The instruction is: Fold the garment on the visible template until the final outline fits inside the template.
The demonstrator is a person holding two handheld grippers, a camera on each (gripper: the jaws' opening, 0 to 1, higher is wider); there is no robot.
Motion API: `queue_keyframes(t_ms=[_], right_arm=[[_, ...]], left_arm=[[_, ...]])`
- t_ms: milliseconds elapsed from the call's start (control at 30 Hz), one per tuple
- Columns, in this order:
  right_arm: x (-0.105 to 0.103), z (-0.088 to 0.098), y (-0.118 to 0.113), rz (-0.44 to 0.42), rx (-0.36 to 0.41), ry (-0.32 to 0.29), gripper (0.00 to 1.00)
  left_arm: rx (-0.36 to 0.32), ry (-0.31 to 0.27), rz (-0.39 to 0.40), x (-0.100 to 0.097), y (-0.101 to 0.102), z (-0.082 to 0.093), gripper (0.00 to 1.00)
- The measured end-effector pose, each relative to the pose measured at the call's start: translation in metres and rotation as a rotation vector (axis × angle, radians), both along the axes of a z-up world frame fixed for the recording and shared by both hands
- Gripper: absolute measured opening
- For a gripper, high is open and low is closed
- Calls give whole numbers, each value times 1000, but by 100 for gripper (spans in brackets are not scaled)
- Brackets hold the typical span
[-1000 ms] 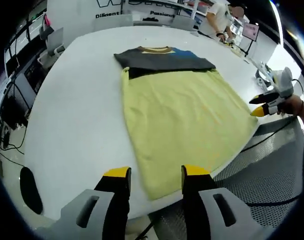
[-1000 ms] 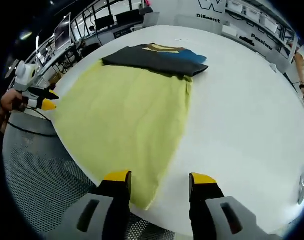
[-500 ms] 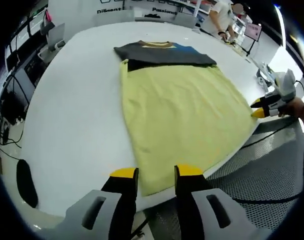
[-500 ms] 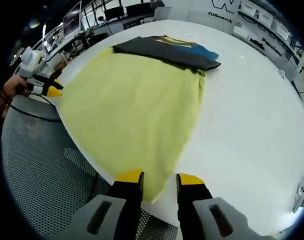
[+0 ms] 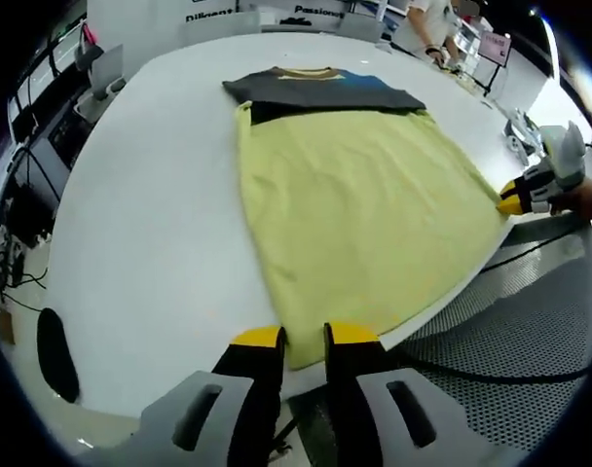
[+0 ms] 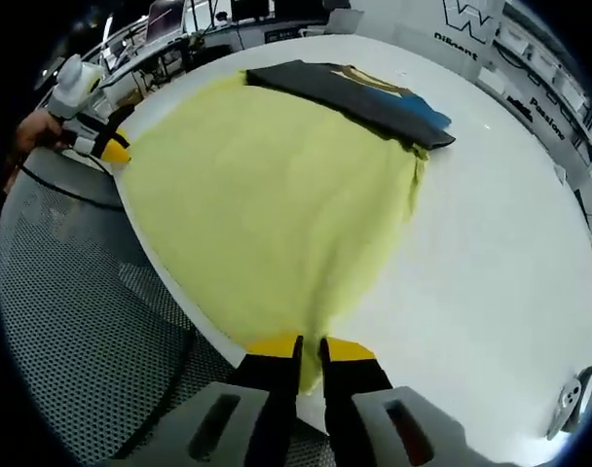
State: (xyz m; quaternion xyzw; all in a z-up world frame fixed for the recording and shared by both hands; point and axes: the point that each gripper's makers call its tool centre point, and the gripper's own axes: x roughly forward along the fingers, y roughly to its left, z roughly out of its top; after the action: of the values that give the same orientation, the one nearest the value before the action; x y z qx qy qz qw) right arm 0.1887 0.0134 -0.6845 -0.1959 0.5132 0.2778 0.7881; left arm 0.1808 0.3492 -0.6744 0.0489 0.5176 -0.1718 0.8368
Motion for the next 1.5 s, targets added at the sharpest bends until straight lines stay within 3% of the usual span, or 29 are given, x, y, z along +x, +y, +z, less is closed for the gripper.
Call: queue_keyframes(t_ms=[100, 167, 267, 333, 467, 533, 600, 700, 967, 1067, 1300, 1367, 1500], right_arm=[[4, 0, -3, 23, -34, -22, 0], [4, -1, -3, -6, -10, 17, 0], [-1, 1, 1, -160, 116, 107, 0], [-1, 4, 1, -203, 164, 128, 0], [3, 10, -7, -238, 174, 129, 0], [5, 14, -7, -244, 196, 127, 0], [1, 26, -8, -230, 237, 145, 0], [-3, 37, -7, -263, 302, 168, 0], [-14, 46, -15, -205, 266, 173, 0], [-20, 55, -16, -199, 288, 181, 0], [-8, 75, -12, -247, 380, 131, 0], [2, 90, -14, -263, 411, 76, 0], [14, 99, -12, -267, 435, 17, 0]], left_arm=[[9, -6, -1, 1, 2, -1, 1], [20, -16, -11, 2, 1, -2, 0], [14, 16, 5, 0, 1, -1, 0], [18, 19, 24, 3, 2, 2, 0], [17, 18, 35, 4, 2, 8, 0], [9, 18, 39, 3, 2, 11, 0], [-66, 37, 115, -5, 1, 22, 0], [-64, 36, 124, -7, 5, 30, 0], [-89, 82, 127, -20, 2, 38, 0], [-88, 81, 119, -25, 3, 45, 0], [-103, 29, 138, -17, 6, 58, 0], [-116, -22, 148, -6, 9, 69, 0], [-118, -133, 148, 13, 11, 82, 0]])
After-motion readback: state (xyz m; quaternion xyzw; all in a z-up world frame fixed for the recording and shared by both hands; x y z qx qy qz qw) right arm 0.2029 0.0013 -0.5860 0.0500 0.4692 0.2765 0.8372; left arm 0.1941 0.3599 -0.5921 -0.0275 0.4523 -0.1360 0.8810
